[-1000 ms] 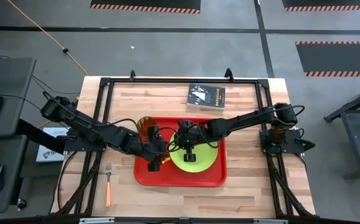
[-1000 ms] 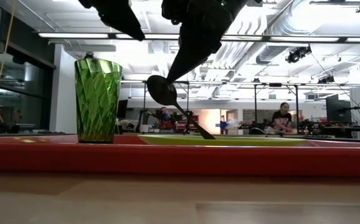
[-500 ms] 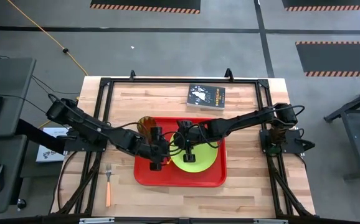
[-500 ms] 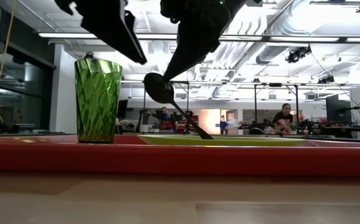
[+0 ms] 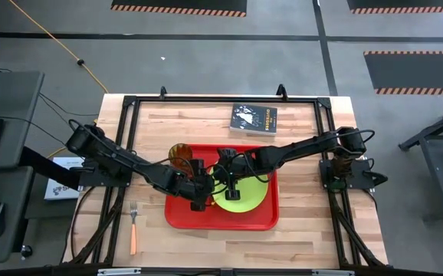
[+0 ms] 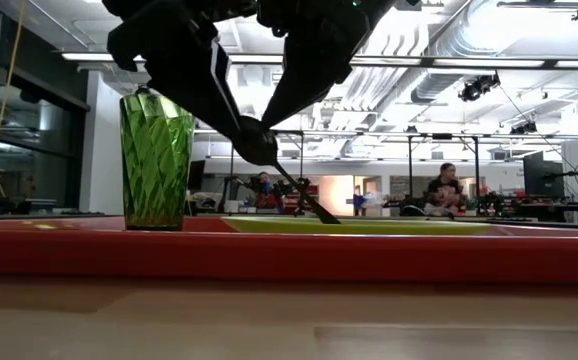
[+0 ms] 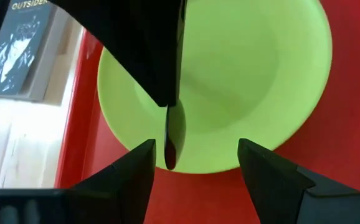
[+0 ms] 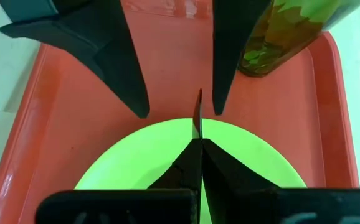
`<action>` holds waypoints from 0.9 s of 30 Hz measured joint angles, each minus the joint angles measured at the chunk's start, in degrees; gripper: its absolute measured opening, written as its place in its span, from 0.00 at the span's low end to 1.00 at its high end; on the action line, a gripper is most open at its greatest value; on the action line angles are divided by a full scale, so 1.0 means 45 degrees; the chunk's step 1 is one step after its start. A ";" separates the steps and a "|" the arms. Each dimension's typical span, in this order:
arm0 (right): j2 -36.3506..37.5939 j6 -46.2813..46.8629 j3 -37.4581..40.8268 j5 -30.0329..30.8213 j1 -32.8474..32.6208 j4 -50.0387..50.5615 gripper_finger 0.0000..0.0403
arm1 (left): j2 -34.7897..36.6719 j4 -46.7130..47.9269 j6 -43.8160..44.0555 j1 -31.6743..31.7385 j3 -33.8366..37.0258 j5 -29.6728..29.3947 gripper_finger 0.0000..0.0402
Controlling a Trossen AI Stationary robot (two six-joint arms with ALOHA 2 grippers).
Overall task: Pick and place plate/cup/fork/spoon on tray
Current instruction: Put the black spoon on the red tray to the bottom of the green cup
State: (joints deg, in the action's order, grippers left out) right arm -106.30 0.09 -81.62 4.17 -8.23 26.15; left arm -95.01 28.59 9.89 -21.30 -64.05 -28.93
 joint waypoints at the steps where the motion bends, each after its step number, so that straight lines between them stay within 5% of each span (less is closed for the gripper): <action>1: 0.0000 -0.0003 0.0000 -0.0002 0.0000 0.0000 0.00 | -0.0030 -0.0082 0.0000 0.0000 0.0000 -0.0005 0.54; 8: 0.0005 0.0007 0.0000 -0.0004 0.0005 -0.0050 0.00 | -0.0067 -0.0261 0.0015 0.0352 0.0000 -0.0015 0.46; 17: 0.0024 0.0025 0.0000 -0.0091 0.0024 0.0038 0.00 | -0.0067 -0.0206 0.0069 0.0686 0.0021 0.0015 0.04; 27: 0.0751 -0.0042 0.0005 -0.0026 0.0126 0.0619 0.00 | 0.0198 -0.0376 0.0117 0.0772 -0.0019 -0.0127 0.01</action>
State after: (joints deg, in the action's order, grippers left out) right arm -102.92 -0.10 -81.60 4.05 -7.66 28.94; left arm -94.12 26.90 10.41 -17.82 -64.14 -29.50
